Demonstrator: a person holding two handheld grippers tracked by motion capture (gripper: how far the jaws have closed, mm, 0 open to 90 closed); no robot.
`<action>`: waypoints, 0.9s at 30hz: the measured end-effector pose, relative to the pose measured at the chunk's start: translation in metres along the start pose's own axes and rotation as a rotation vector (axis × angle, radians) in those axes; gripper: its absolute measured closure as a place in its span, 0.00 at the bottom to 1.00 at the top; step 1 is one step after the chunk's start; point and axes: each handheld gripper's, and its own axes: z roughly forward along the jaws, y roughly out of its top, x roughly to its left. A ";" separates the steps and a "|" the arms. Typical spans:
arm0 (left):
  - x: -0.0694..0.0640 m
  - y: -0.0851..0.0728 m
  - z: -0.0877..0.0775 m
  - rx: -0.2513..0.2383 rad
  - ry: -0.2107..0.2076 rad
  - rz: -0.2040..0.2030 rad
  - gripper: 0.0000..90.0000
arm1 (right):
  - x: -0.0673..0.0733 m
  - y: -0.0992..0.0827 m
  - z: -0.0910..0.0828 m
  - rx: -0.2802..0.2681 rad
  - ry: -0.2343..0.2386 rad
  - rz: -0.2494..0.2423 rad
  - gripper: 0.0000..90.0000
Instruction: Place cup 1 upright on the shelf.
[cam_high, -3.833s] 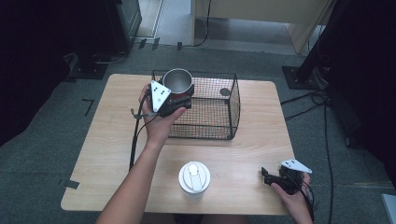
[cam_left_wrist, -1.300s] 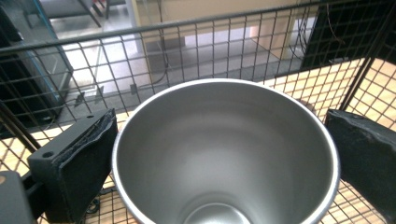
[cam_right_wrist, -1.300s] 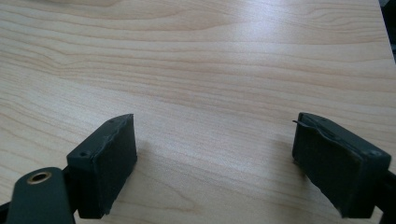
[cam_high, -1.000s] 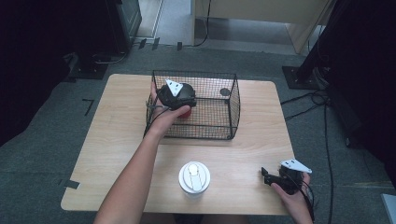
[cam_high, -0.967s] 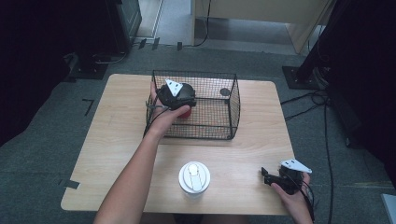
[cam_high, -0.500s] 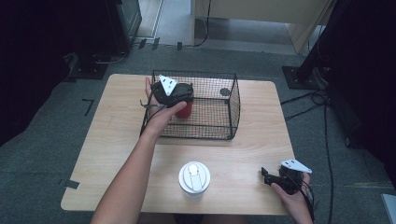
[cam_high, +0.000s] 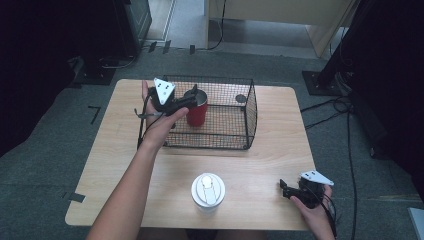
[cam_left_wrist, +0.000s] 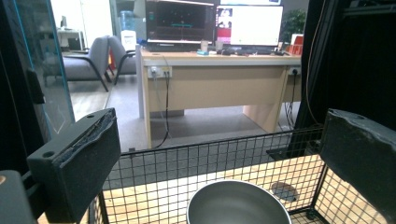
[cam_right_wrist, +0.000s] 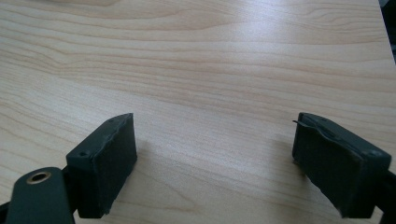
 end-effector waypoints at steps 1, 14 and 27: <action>0.001 0.001 -0.003 -0.002 0.001 -0.001 0.00 | 0.000 0.000 0.000 0.000 0.000 0.000 0.15; 0.007 -0.003 -0.049 -0.011 -0.021 0.019 0.00 | 0.000 0.000 0.000 0.000 0.000 0.000 0.15; 0.018 -0.027 -0.091 0.026 -0.019 0.003 0.00 | 0.000 0.000 0.000 0.000 -0.002 0.001 0.15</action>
